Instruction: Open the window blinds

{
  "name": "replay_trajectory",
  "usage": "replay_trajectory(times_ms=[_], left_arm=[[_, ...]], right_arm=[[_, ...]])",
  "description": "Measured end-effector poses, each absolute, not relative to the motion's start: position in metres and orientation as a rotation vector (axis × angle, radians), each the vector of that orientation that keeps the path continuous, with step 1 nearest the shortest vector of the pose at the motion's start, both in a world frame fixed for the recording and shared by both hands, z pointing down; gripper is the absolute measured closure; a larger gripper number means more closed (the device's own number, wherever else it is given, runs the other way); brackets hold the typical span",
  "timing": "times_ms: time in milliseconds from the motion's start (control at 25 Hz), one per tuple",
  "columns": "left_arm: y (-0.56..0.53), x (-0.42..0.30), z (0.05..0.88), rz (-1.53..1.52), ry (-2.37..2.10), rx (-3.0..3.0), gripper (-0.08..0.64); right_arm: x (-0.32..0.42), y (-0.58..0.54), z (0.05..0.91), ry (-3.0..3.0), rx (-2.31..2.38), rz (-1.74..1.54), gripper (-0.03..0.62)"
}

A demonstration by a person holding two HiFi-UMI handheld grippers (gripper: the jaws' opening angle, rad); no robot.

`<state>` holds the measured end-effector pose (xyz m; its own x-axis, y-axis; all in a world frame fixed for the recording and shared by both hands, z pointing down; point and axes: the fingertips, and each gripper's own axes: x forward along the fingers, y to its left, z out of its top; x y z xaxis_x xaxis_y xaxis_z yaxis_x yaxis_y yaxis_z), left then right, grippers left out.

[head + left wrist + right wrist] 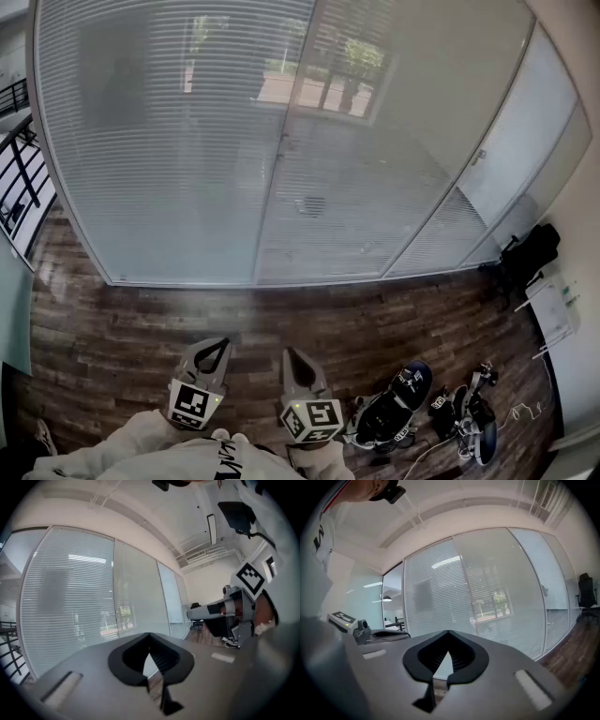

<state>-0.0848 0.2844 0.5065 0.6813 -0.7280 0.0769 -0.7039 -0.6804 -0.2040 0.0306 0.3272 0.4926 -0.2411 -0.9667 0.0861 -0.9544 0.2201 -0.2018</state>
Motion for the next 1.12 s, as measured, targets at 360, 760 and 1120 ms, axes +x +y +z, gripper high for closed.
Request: replay_trajectory(times_ms=[360,760,1120], left_arm=[[0.295,-0.092,0.481,-0.205,1.202,-2.705,0.560],[0.296,-0.102,0.480,-0.203,1.232,-2.690,0.560],[0.285,-0.088,0.479,-0.186,1.264,-2.666,0.560]], right_arm=[[0.028,0.329,0.479,2.388,-1.869,-0.294,0.592],[0.021,0.327,0.477,2.377,-1.828,-0.309,0.591],[0.043,0.318,0.478,2.385,-1.815,-0.306,0.591]])
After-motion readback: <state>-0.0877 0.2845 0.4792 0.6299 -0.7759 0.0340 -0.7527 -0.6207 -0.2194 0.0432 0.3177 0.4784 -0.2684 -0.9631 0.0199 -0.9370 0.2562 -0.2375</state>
